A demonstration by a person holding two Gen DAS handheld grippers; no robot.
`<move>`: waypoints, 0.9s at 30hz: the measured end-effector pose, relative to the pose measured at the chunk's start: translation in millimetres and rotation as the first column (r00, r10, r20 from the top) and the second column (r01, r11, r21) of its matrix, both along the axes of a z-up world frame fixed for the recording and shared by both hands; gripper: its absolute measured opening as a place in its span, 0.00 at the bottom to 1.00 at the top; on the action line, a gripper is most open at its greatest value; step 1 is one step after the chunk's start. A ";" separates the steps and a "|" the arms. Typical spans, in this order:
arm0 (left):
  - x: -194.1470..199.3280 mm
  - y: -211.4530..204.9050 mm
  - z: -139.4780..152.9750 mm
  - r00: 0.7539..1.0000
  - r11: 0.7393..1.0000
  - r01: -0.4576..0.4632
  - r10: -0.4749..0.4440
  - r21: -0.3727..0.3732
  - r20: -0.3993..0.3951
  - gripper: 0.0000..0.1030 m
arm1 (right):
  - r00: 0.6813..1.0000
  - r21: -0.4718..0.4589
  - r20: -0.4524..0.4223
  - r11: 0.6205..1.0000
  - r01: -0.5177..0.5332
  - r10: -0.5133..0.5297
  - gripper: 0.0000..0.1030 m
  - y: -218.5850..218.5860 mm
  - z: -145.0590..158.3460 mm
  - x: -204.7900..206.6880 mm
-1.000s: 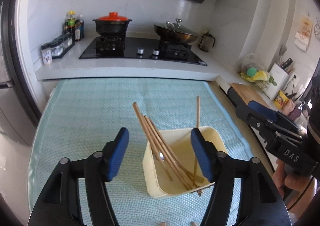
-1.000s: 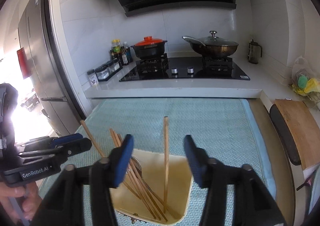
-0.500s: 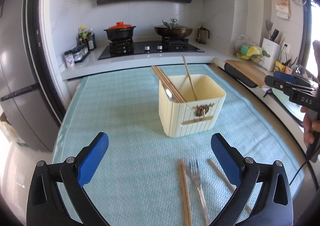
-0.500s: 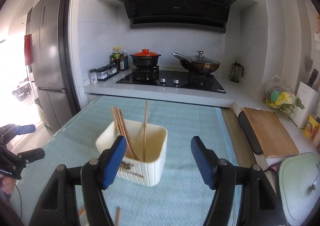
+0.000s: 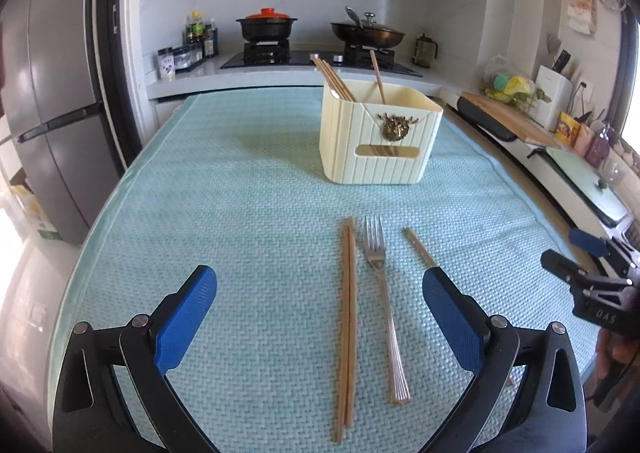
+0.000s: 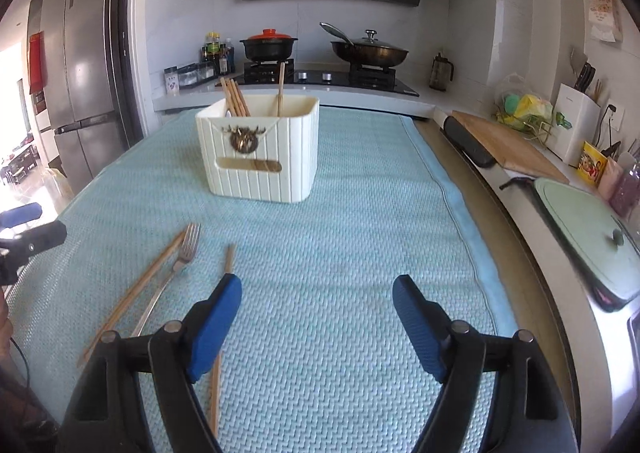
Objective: Organize utensils
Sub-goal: 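Withdraw both open tools and move them over the remaining chopsticks and fork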
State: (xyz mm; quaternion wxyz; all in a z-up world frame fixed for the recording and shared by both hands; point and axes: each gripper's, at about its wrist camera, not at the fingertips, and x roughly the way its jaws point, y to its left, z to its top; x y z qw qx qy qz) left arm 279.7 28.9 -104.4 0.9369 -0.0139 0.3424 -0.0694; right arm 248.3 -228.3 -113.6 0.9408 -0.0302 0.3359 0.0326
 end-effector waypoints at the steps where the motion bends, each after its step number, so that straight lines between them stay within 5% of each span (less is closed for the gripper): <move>1: -3.9 -0.7 -3.1 1.000 1.000 -0.018 0.018 0.008 0.012 0.99 | 1.000 0.004 -0.003 1.000 -0.003 0.003 0.81 1.2 -4.9 -7.1; 8: -16.0 -6.6 -22.7 0.999 0.996 -0.045 0.044 0.072 0.010 0.99 | 1.000 0.025 -0.011 1.000 0.009 -0.009 0.85 4.6 -25.1 -28.6; 17: -9.9 0.7 -35.9 0.994 1.000 -0.017 0.019 0.019 -0.106 0.99 | 1.000 0.034 -0.023 0.999 0.006 -0.005 0.85 6.2 -27.5 -28.7; 27: -13.7 6.8 -39.6 0.995 0.998 -0.028 0.034 0.060 -0.097 0.99 | 0.999 0.039 -0.048 0.999 0.007 -0.005 0.85 2.3 -31.1 -25.0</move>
